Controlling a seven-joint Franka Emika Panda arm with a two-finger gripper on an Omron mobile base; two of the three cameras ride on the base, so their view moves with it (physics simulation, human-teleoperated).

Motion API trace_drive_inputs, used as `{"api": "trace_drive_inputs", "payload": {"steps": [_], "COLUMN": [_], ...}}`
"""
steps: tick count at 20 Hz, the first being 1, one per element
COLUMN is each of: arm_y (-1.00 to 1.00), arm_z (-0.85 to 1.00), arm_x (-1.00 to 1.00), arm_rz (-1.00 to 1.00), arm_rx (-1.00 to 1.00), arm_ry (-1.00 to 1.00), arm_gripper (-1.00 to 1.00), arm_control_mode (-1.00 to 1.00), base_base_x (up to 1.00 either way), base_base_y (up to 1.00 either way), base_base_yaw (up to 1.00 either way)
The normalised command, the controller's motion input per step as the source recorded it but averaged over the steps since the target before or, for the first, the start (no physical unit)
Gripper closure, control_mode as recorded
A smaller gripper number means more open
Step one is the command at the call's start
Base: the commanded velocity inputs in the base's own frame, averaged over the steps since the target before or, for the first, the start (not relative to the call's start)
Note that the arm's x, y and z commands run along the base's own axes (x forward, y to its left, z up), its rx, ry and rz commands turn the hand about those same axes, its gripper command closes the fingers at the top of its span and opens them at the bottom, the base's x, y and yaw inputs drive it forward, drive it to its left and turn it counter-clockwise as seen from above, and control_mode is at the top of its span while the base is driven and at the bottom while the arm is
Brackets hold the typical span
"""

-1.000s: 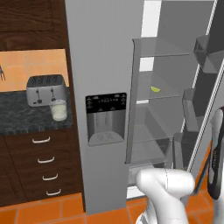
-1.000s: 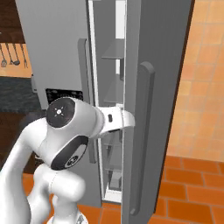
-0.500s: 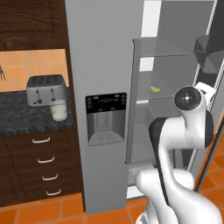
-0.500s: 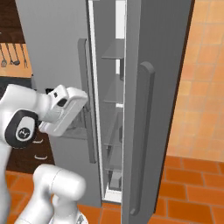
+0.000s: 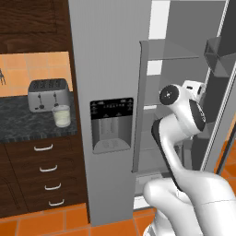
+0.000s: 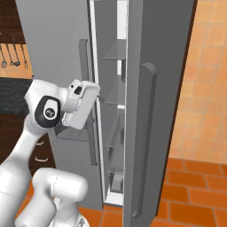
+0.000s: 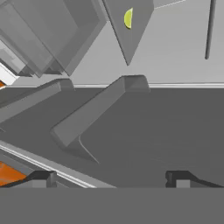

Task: Grab a lemon wedge from the fridge and one ice cube from the ice bowl, and put them in the glass of lemonade.

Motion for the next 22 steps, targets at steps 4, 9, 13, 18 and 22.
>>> {"api": "trace_drive_inputs", "payload": {"steps": [4,9,13,18,22], "arm_y": [-1.0,-0.87,-1.0,-1.0,-0.43], "arm_z": [-0.09,-0.3,-0.48,-0.16,0.26], "arm_x": [0.75,0.77,-0.32,-0.94,-0.93], "arm_rz": [0.0,0.0,-0.09,-0.13,-0.02], "arm_rx": [0.0,-0.01,0.0,0.0,0.01], "arm_ry": [0.13,0.24,0.13,-0.05,-0.39], "arm_gripper": [-1.0,-1.0,-1.0,-1.0,-1.0], "arm_control_mode": [-1.0,-1.0,-1.0,-1.0,-1.0], "base_base_x": [0.0,0.0,0.0,0.0,0.0], "base_base_y": [0.0,0.0,0.0,0.0,0.0], "base_base_yaw": [0.0,0.0,0.0,0.0,0.0]}}
